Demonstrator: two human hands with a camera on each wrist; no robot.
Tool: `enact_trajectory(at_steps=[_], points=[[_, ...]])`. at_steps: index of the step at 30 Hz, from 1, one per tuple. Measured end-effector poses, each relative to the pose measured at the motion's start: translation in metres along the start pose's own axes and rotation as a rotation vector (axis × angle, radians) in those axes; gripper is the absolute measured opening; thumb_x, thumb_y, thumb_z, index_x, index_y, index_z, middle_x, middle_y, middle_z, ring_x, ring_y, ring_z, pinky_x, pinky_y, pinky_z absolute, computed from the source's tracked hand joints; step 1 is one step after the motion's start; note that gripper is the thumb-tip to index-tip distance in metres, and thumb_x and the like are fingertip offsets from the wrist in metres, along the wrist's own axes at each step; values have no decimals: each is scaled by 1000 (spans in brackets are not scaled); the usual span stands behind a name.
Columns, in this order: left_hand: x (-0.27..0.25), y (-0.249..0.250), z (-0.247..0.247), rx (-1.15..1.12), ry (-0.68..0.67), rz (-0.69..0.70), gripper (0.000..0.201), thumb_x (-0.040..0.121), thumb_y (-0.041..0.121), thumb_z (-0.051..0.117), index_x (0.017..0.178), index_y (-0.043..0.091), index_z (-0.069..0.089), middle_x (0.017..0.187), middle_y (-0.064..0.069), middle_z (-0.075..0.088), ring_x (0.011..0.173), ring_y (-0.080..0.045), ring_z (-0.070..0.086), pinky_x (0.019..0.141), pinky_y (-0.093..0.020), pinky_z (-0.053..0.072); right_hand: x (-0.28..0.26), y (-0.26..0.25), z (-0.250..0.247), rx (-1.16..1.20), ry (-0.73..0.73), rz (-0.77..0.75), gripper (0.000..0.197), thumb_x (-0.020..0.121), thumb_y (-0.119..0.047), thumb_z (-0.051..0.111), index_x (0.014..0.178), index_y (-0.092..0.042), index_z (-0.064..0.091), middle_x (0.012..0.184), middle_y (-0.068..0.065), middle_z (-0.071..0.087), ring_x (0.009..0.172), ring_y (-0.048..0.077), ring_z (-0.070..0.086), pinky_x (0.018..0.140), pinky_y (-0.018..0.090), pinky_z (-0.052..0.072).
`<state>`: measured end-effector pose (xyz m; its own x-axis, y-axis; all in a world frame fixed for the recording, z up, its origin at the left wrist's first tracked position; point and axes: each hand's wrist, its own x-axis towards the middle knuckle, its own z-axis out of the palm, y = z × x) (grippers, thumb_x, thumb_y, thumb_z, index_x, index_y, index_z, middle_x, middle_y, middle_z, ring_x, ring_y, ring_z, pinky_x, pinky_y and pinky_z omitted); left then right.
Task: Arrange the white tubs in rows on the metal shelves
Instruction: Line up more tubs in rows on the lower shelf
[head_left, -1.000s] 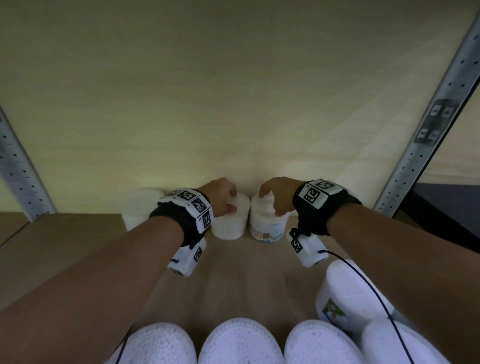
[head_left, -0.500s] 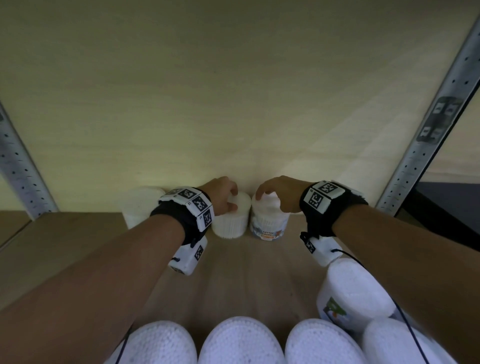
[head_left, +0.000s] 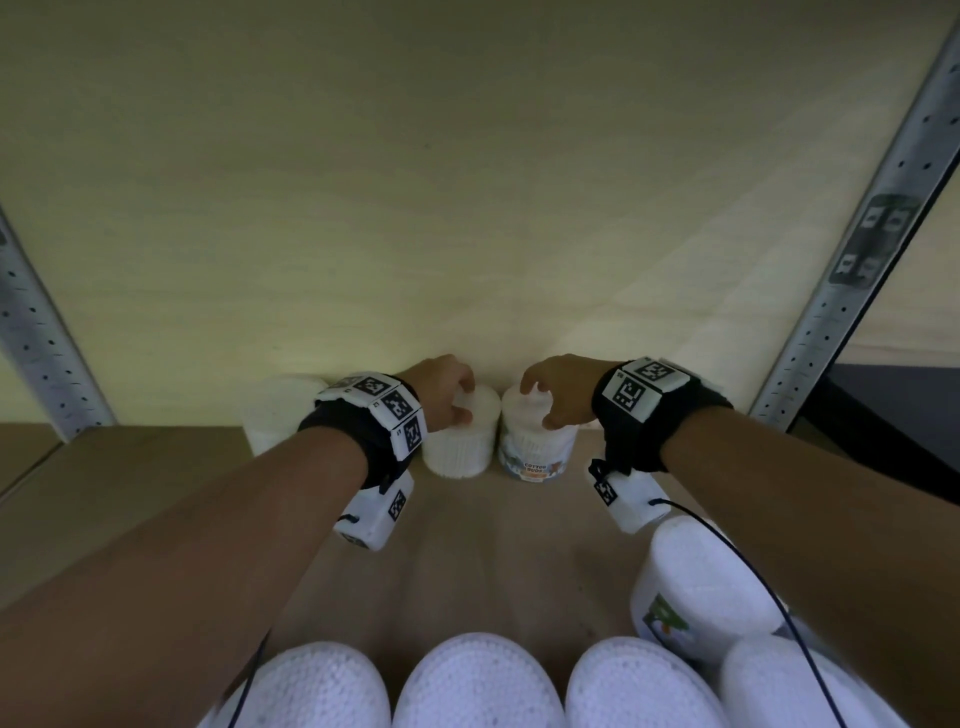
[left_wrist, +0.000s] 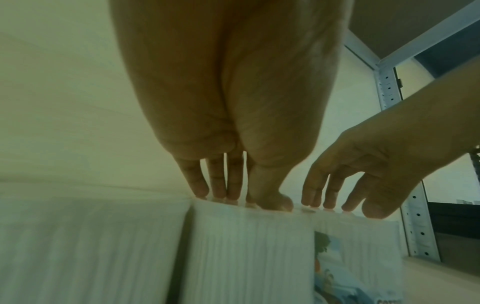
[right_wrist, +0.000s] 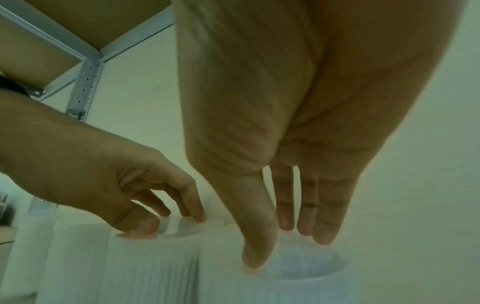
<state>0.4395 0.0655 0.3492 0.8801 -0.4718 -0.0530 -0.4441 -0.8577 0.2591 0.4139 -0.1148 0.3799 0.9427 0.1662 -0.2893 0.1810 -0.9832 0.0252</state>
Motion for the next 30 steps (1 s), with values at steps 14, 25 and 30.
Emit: enact_trajectory(at_steps=[14, 25, 30], points=[[1, -2, -11, -7, -135, 101, 63, 79, -16, 43, 128, 22, 54, 146, -5, 41, 133, -24, 42, 107, -40, 40, 8, 4, 5, -39, 48, -26, 53, 86, -15, 64, 136, -15, 45, 143, 9, 43, 129, 28, 45, 104, 36, 41], [2, 12, 9, 43, 92, -145, 57, 89, 50, 53, 127, 8, 49, 133, -14, 42, 123, -31, 42, 102, -44, 41, 10, 4, 9, -71, 78, -46, 51, 88, -13, 59, 137, -13, 43, 142, 11, 43, 126, 29, 46, 98, 34, 42], [6, 13, 13, 96, 72, -156, 66, 84, 57, 55, 126, 7, 46, 131, -16, 41, 120, -32, 43, 99, -45, 43, 11, 3, 8, -96, 76, -66, 49, 89, -12, 59, 136, -10, 44, 140, 13, 44, 124, 30, 48, 97, 35, 43]])
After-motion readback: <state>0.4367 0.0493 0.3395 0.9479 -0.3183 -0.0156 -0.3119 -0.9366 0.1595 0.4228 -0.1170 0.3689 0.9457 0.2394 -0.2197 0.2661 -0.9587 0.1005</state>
